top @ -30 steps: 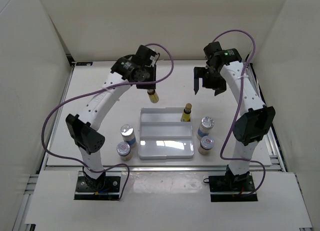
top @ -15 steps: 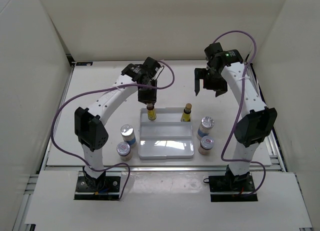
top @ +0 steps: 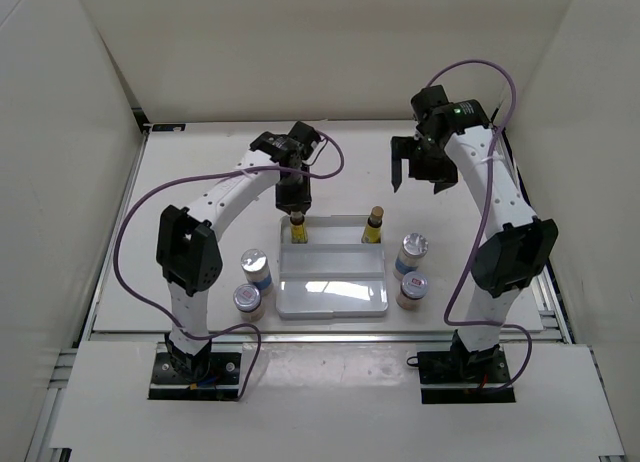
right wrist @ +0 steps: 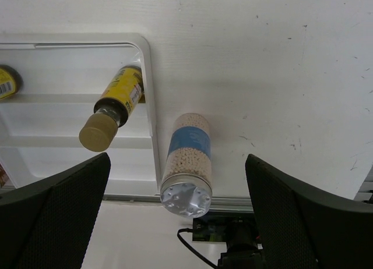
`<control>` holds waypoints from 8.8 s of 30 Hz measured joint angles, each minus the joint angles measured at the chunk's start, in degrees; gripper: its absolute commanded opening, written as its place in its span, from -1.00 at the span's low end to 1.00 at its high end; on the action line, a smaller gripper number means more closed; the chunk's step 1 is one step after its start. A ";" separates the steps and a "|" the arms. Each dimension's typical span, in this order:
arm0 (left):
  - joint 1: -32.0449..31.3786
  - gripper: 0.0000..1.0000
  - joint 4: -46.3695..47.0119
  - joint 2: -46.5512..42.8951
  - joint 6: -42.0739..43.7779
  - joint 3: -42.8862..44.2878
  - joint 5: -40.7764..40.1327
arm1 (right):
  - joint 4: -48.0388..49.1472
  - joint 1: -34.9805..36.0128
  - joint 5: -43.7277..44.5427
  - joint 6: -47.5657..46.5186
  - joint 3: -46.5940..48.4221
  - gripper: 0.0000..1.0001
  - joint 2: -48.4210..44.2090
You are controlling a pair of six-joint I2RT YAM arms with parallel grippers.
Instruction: Organize the condiment bottles
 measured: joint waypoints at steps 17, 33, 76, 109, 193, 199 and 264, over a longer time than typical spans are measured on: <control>2.36 1.00 -1.60 0.50 0.76 8.07 -5.77 | 0.39 0.00 2.29 0.02 -8.68 1.00 -7.48; 4.04 1.00 -3.61 -21.29 -0.50 -11.69 -14.93 | -0.13 0.09 -5.88 1.60 -32.20 1.00 -19.89; 6.56 1.00 -1.18 -32.06 0.00 -30.36 -13.68 | 4.20 7.23 2.69 2.23 -28.41 -0.73 -13.99; 6.56 1.00 -0.70 -34.75 3.50 -32.26 -13.40 | 9.86 25.44 5.70 -1.66 -22.91 -0.11 -6.97; -3.26 -0.79 5.75 -21.70 6.49 -20.26 2.36 | 3.10 25.97 12.50 -6.19 -9.35 1.00 -7.98; -3.74 -0.79 6.99 -20.50 6.67 -20.04 5.38 | 3.28 25.97 12.81 -6.19 -10.12 1.00 -8.68; -4.02 1.00 4.57 -42.01 4.04 -31.50 -15.52 | 5.97 4.59 -5.92 4.83 -48.30 1.00 -23.93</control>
